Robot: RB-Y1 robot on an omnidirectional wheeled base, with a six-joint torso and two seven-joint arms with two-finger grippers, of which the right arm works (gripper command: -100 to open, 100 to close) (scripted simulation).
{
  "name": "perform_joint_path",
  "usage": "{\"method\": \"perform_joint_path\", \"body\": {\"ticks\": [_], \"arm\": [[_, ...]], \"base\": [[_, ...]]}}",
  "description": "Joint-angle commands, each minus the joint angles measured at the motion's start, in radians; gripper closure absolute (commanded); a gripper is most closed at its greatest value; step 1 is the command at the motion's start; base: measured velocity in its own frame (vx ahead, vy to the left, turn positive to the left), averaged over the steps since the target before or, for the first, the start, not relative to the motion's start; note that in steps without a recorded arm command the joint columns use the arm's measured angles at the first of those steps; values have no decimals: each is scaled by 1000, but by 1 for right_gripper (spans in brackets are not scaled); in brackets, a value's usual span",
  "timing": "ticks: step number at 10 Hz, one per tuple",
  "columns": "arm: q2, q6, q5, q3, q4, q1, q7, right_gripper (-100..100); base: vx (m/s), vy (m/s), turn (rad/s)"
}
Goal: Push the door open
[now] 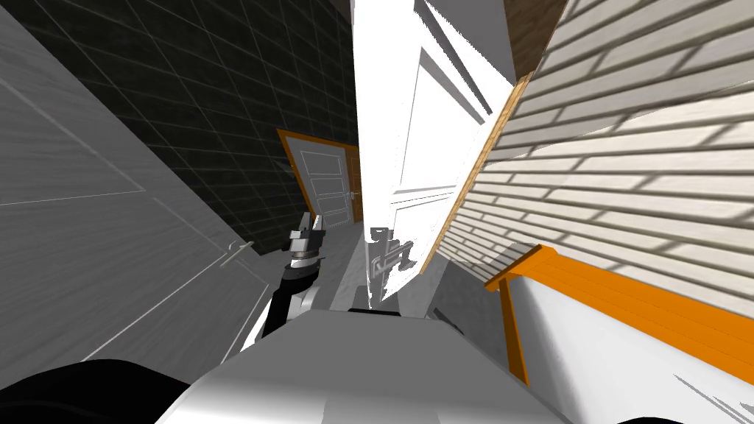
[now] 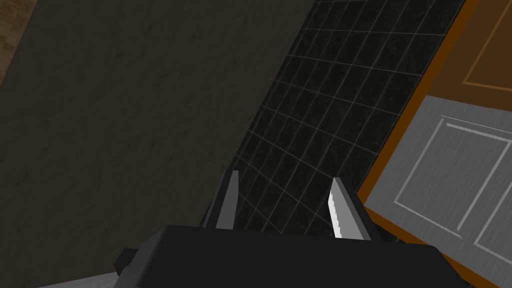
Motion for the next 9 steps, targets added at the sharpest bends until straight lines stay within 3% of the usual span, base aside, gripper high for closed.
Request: {"method": "perform_joint_path", "body": {"ticks": [1, 9], "arm": [[1, 7, 1, 2, -2, -2, -2, -100], [12, 52, 5, 11, -15, -15, -18, -100]], "base": [[145, 147, 27], [159, 146, 32]]}}
